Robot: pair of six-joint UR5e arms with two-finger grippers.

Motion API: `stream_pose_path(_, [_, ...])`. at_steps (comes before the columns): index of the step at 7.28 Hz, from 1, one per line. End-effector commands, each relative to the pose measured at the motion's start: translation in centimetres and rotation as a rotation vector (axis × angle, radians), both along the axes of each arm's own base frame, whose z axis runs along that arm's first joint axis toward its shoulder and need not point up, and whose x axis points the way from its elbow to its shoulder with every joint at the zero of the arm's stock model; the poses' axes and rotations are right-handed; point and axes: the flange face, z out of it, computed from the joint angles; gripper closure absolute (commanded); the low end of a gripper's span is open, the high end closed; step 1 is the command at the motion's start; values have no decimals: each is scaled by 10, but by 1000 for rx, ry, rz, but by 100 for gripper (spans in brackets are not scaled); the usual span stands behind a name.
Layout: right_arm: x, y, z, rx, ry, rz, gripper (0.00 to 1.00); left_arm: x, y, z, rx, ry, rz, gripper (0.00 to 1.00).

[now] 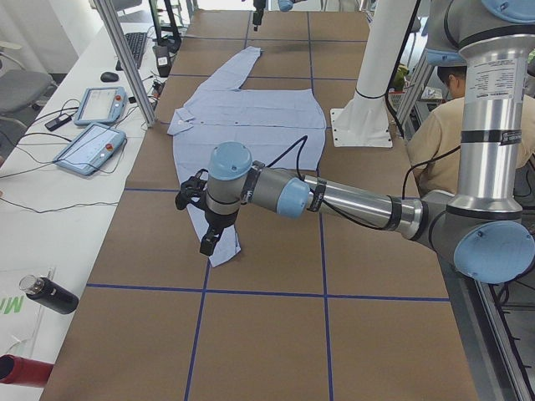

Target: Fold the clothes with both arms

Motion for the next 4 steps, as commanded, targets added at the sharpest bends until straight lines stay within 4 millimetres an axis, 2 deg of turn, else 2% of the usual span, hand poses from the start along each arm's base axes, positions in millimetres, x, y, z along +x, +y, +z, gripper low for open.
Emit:
stream_pose_path(1, [-61,5,13,-102,-42,110,3,1,0,1,1,4,4,0])
stream_pose_path(2, [-83,10,13,-147,-40,133,6,1,0,2,0,4,4,0])
stream_pose_path(3, [-85,12,12,-163,-54,151,8,0,0,2,0,6,3,0])
stream_pose_path(4, [-84,14,19,-176,-47,155,12,0,0,2,0,6,3,0])
